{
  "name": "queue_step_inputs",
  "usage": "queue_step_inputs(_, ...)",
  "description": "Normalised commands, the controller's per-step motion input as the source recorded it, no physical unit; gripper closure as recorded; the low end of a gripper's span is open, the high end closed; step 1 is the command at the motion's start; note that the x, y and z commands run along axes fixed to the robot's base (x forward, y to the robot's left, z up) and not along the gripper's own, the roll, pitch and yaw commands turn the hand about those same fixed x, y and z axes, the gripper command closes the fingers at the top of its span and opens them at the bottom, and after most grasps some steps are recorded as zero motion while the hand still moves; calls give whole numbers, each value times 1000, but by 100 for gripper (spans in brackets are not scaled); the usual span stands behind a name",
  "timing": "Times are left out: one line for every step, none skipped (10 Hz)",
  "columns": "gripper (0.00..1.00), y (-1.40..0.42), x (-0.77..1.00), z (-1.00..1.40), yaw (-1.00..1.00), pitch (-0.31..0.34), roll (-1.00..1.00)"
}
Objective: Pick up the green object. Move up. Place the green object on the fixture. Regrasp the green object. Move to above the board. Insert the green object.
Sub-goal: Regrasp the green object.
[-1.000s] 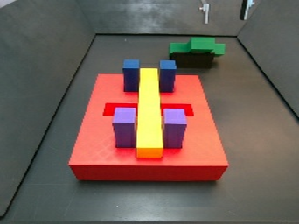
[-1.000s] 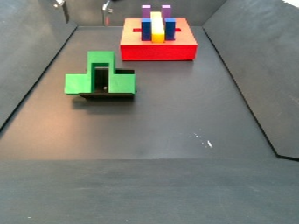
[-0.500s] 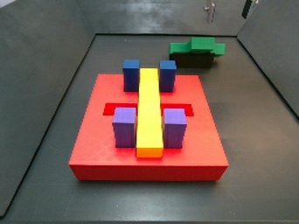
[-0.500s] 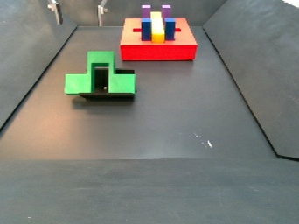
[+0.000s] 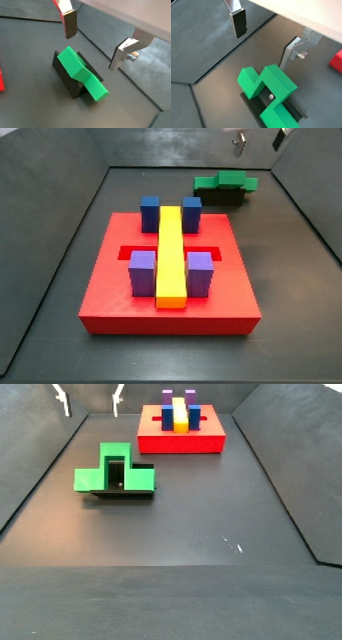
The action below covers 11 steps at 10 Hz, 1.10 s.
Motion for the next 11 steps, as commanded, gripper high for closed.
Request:
queue_step_inputs(0,-126,471,-257,266,191,914)
queue_step_inputs(0,-83,431,-174,220,223,977)
queue_step_inputs(0,-71,306,-89,109,306,1000)
queue_step_inputs(0,-83,203,-49,0,386,1000)
queue_step_inputs(0,-97,74,-40,0,420,1000)
queue_step_inputs(0,-160,89,-117,-40,434,980)
queue_step_inputs(0,-220,134,-203,-54,397,937)
queue_step_inputs(0,-234,89,-214,-26,377,931)
queue_step_inputs(0,-151,-34,-174,-3,360,734)
queue_step_inputs(0,-54,-157,-177,-9,300,603)
queue_step_inputs(0,-20,-223,-177,-20,300,583)
